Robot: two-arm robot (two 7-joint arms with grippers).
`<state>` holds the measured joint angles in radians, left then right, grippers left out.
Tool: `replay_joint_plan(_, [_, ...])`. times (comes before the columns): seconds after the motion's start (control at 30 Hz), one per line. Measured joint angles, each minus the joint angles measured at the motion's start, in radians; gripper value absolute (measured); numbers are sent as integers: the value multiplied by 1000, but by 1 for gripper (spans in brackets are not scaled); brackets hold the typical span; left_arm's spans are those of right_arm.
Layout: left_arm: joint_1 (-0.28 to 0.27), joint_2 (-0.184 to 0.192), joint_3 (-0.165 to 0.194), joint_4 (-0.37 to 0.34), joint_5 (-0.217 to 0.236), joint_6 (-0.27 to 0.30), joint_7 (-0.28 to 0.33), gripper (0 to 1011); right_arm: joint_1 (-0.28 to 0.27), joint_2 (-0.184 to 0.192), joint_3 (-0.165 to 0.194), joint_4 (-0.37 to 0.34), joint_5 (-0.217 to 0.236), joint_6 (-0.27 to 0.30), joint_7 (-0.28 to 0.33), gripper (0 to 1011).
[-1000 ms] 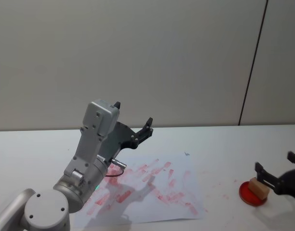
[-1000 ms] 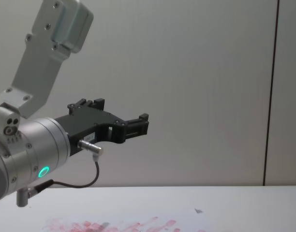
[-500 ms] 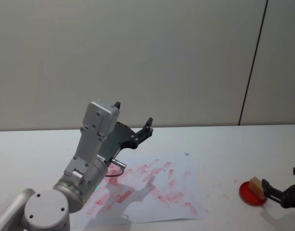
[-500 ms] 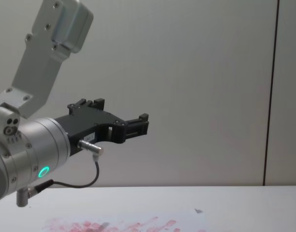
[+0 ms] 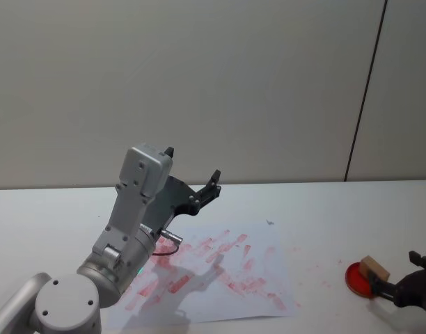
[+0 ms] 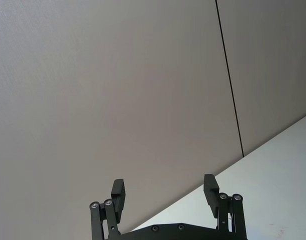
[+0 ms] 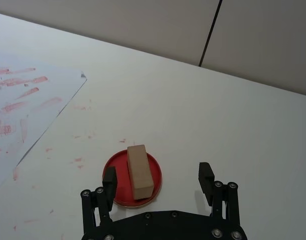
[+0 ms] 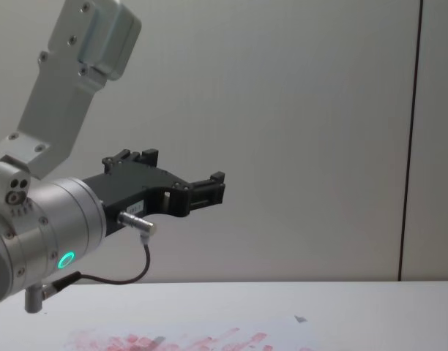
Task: Use the one hand to pick up the stamp and affix it onto the A4 paper.
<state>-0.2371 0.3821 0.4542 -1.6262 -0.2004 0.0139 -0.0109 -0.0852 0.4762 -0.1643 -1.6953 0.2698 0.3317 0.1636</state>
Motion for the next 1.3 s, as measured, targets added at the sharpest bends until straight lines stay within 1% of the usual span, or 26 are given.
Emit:
replay_joint_plan(0.37, [0,0,0,0,0,0,0,1001,45,-27,-18,49,-35,34,27,998])
replay_joint_plan(0.5, [0,0,0,0,0,0,0,1001,53,-32,-21,58,-42,40,32,922])
replay_joint_plan(0.6, [0,0,0,0,0,0,0,1001,58,-35,-24,64,-46,44,35,843])
replay_joint_plan(0.63, [0,0,0,0,0,0,0,1002,60,-36,-24,67,-48,46,37,792])
replay_joint_plan(0.67, [0,0,0,0,0,0,0,1001,60,-36,-24,67,-48,46,37,792])
replay_joint_plan(0.77, [0,0,0,0,0,0,0,1001,64,-38,-26,71,-50,48,39,682])
replay_joint_plan(0.83, [0,0,0,0,0,0,0,1002,66,-40,-27,73,-52,50,41,644])
replay_joint_plan(0.87, [0,0,0,0,0,0,0,1001,67,-40,-27,74,-53,50,41,589])
replay_joint_plan(0.93, [0,0,0,0,0,0,0,1002,68,-41,-28,76,-54,51,42,543])
replay_joint_plan(1.0, [0,0,0,0,0,0,0,1001,70,-42,-28,77,-55,52,42,459])
replay_joint_plan(1.1, [0,0,0,0,0,0,0,1001,71,-43,-29,79,-56,53,43,402])
replay_joint_plan(1.13, [0,0,0,0,0,0,0,1001,71,-43,-29,79,-56,53,43,340])
replay_joint_plan(1.17, [0,0,0,0,0,0,0,1001,72,-43,-29,80,-57,53,43,320])
replay_joint_plan(1.2, [0,0,0,0,0,0,0,1001,72,-44,-29,80,-57,54,44,263])
replay_joint_plan(1.23, [0,0,0,0,0,0,0,1001,73,-44,-29,80,-57,54,44,263])
replay_joint_plan(1.3, [0,0,0,0,0,0,0,1001,73,-44,-30,81,-58,54,44,219])
